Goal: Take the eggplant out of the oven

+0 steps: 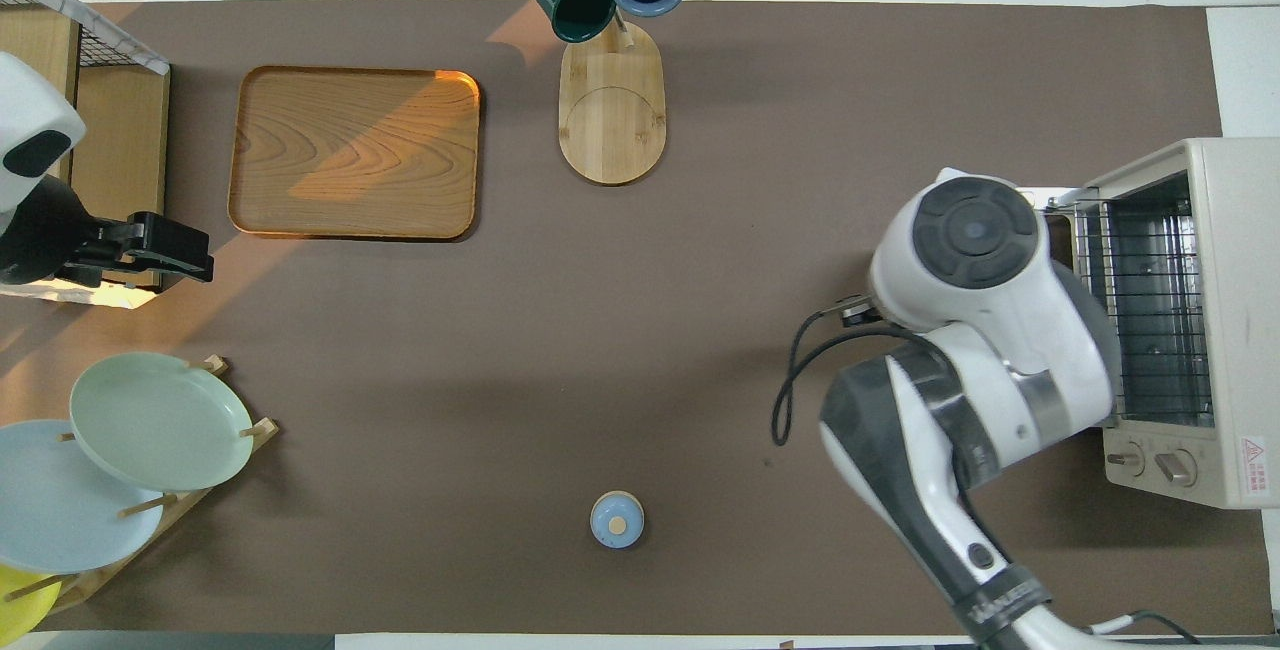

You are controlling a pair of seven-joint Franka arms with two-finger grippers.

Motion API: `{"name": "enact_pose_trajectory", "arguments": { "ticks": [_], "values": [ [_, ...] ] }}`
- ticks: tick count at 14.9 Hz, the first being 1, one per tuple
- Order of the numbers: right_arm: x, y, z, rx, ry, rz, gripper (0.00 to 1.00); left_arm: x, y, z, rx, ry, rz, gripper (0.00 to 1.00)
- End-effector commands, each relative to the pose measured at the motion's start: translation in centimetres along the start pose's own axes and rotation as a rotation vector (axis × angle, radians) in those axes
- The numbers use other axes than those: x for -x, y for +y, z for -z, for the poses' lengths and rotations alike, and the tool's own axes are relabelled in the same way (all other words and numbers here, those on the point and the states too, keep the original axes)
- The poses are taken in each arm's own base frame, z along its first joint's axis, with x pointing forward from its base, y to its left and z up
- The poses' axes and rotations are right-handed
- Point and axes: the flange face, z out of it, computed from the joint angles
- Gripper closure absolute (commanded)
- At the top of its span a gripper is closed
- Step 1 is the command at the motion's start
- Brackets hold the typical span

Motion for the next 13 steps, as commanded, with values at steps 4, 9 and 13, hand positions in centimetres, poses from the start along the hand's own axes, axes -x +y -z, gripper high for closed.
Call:
{"name": "enact_pose_trajectory", "arguments": {
  "ticks": [4, 9, 13],
  "values": [
    [-6.7, -18.7, 3.4, -0.048, 0.004, -0.163, 1.00, 0.7, -0.4, 0.4, -0.015, 0.000, 0.001, 0.00],
    [-8.4, -27.1, 3.4, -0.212, 0.110, -0.214, 1.00, 0.7, -0.4, 0.3, -0.015, -0.008, 0.003, 0.00],
    [-6.7, -29.5, -0.6, -0.272, 0.118, -0.224, 1.00, 0.7, -0.4, 0.3, -0.015, -0.003, 0.003, 0.00]
  ]
}}
